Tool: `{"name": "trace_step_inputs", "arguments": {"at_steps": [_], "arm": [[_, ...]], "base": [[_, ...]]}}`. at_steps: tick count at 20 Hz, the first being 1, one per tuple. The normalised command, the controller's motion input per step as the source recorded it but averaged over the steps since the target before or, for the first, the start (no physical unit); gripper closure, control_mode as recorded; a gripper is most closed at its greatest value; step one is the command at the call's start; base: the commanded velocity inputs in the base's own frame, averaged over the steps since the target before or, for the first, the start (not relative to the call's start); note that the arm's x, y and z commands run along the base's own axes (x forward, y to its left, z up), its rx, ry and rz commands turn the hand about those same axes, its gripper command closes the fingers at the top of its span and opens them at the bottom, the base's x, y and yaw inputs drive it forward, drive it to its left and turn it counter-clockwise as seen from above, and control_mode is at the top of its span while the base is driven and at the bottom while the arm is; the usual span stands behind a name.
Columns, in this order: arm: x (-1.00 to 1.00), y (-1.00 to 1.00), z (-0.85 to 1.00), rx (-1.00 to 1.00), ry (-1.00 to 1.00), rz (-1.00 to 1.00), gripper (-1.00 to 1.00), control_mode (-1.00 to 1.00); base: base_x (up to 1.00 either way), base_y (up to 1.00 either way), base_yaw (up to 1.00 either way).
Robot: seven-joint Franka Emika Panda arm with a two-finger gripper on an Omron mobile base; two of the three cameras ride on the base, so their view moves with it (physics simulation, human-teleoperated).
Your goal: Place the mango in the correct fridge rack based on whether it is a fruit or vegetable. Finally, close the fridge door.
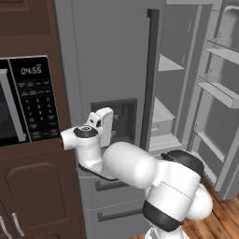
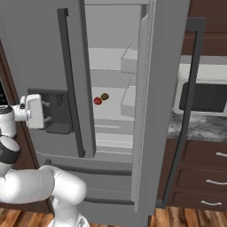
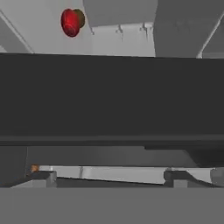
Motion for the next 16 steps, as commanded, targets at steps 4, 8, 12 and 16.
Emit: {"name": "trace_step_inputs", "arguments": {"at_steps": [4, 8, 12, 16], "arm": [[-1.00, -0.03, 0.22, -0.07, -0.36, 0.02, -1.00, -1.00], [-0.92, -0.51, 0.64, 0.12, -0.34, 0.00, -1.00, -1.00], [-0.91, -0.54, 0.86, 0.32, -0.26, 0.00, -1.00, -1.00], [-0.94, -0.44, 0.81, 0.41, -0.06, 0.00, -1.00, -1.00]], "base": [[0.00, 0.00, 0.00], [0.00, 0.00, 0.00], [0.00, 0.00, 0.00], [0.00, 0.00, 0.00]]}}
